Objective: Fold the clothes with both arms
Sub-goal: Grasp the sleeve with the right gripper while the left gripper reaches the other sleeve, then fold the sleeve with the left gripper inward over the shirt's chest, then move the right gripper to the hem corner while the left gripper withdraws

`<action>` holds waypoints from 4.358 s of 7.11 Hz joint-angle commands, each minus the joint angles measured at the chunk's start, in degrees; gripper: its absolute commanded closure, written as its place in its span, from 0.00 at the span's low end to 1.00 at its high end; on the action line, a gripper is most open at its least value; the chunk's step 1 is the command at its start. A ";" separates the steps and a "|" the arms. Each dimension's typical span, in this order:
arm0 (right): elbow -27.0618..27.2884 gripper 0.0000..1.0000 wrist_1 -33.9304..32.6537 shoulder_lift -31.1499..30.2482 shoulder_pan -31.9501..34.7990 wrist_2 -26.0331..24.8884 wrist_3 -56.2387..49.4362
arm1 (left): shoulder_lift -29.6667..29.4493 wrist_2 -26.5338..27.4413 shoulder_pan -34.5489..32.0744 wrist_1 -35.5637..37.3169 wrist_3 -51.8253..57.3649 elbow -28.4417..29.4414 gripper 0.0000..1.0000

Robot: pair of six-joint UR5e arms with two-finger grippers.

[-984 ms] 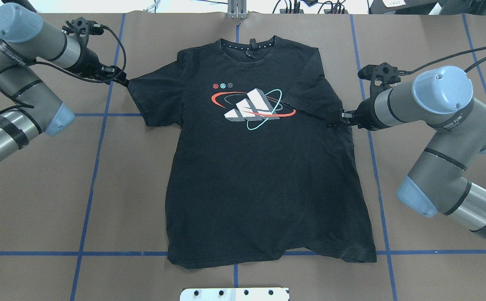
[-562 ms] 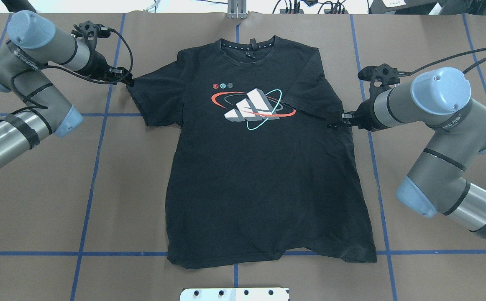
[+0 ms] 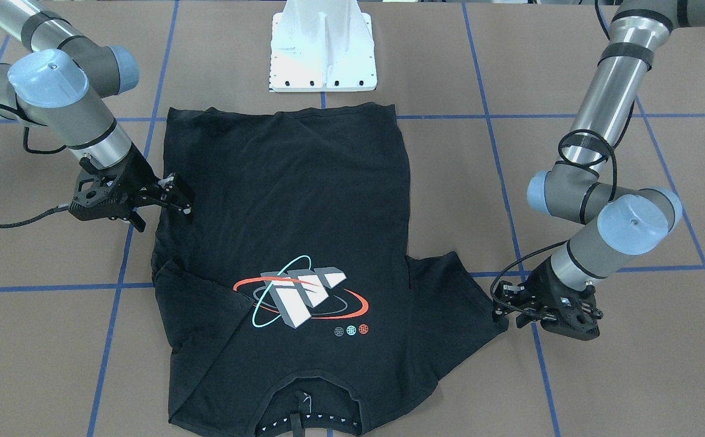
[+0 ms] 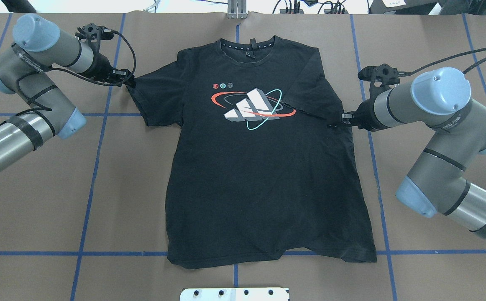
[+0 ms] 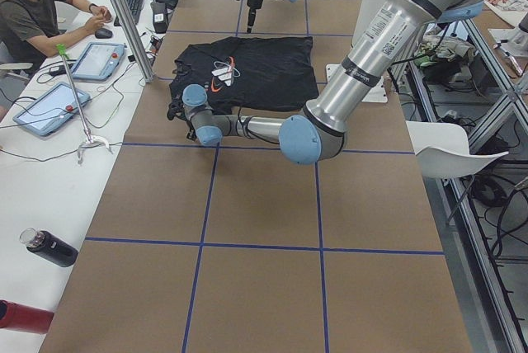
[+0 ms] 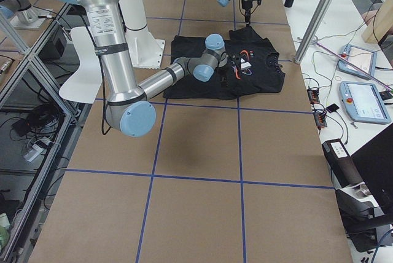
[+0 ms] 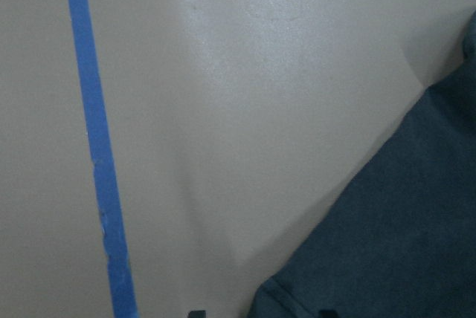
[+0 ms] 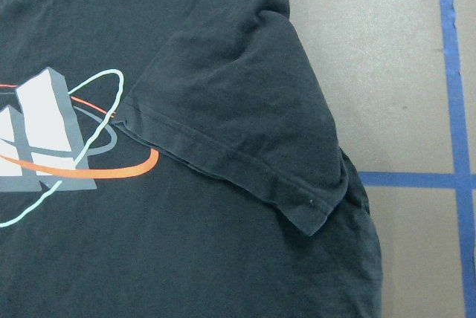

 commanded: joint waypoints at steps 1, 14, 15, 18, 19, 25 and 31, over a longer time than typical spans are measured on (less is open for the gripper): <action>-0.02 0.00 0.01 -0.16 0.00 -0.09 0.01 | -0.46 0.02 0.40 0.00 -0.14 0.48 0.52; -0.20 0.00 0.01 -0.16 0.18 0.88 -0.25 | -8.63 10.79 14.09 12.13 -37.14 -19.39 1.00; -0.37 0.00 -0.08 -0.16 0.09 0.88 -0.25 | -9.07 11.09 14.37 12.04 -37.06 -18.25 1.00; -0.73 0.00 0.10 -0.07 0.09 0.70 -0.25 | -13.02 14.51 14.37 11.16 -37.32 -12.10 1.00; -1.16 0.00 0.36 0.01 0.09 0.79 -0.25 | -13.11 14.61 14.37 10.99 -37.32 -11.82 1.00; 4.53 0.00 0.01 -3.84 -0.43 0.70 8.21 | -9.19 14.00 14.11 9.84 -39.07 -21.33 0.01; 19.04 0.00 0.01 -22.38 -25.00 -23.27 45.91 | 1.47 13.72 14.29 14.94 -39.16 -41.08 0.01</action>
